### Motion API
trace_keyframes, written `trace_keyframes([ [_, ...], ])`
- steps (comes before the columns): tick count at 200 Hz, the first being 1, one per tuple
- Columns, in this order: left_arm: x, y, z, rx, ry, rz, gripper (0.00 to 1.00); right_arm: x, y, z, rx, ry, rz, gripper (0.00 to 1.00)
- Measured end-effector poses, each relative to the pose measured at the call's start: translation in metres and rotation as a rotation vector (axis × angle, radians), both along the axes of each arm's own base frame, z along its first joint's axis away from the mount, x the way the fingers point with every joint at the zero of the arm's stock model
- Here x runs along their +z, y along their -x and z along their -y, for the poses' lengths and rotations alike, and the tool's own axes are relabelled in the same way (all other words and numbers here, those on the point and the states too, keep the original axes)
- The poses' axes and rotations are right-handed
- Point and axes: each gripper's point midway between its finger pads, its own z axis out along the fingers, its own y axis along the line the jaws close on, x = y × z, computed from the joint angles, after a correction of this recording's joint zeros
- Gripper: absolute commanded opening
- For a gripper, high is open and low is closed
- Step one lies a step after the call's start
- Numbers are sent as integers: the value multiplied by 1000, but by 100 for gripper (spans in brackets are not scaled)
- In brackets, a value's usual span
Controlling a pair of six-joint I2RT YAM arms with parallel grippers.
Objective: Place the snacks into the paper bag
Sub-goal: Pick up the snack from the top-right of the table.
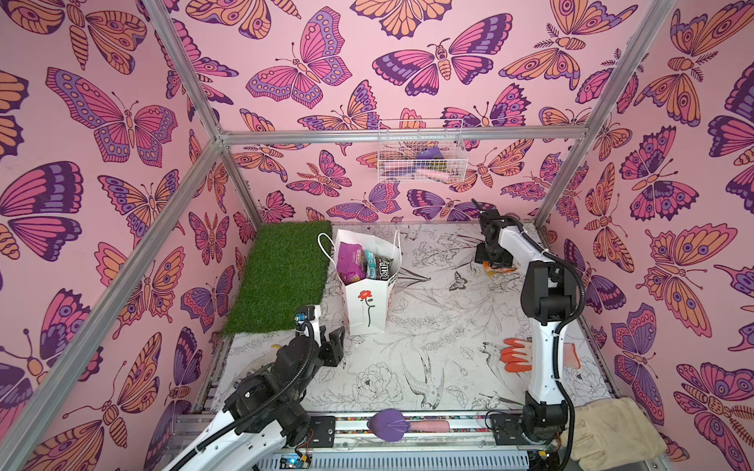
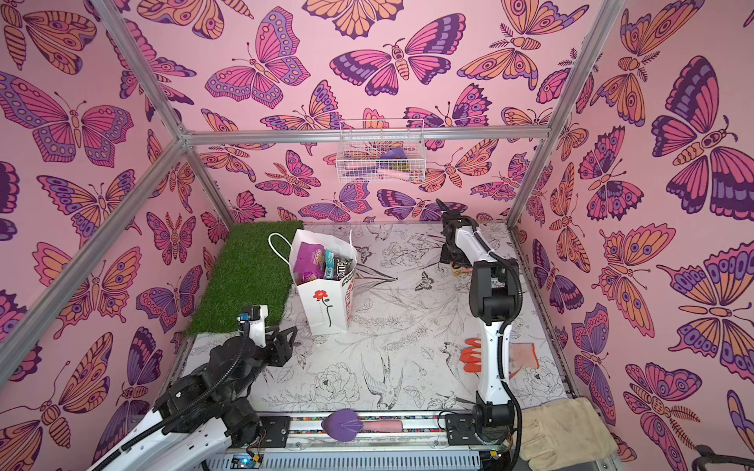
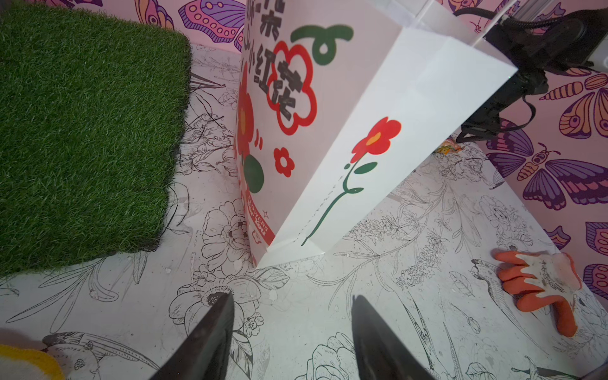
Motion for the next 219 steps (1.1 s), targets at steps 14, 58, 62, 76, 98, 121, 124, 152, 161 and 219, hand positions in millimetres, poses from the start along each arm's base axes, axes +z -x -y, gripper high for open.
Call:
trace_keyframes([
  [14, 0, 0, 0, 0, 0, 0, 59, -6, 1, -1, 8, -1, -20, 73],
  [58, 0, 1, -1, 1, 3, 2, 59, -14, 3, -3, 18, -10, -48, 53],
  [62, 0, 1, -1, 0, 3, 1, 59, -14, 3, -3, 18, -10, -49, 52],
  [76, 0, 1, -1, 1, 4, 0, 59, -14, 2, -3, 20, -11, -48, 46],
  [98, 0, 1, -1, 2, 5, -1, 59, -15, 3, -3, 23, -10, -52, 35],
  [121, 0, 1, -1, 3, 7, -2, 59, -15, 4, -2, 24, -8, -47, 25],
  [124, 0, 1, -1, 3, 6, -3, 59, -14, 4, -2, 24, -9, -45, 24],
  [152, -3, 2, -2, 3, -2, -12, 59, -10, 9, -2, 25, -11, -38, 20],
  [161, -3, 3, -2, 3, -3, -12, 59, -9, 12, -3, 26, -14, -41, 19],
  [219, -3, 3, -1, -2, 2, -16, 59, 9, 28, -19, 59, -33, -31, 17],
])
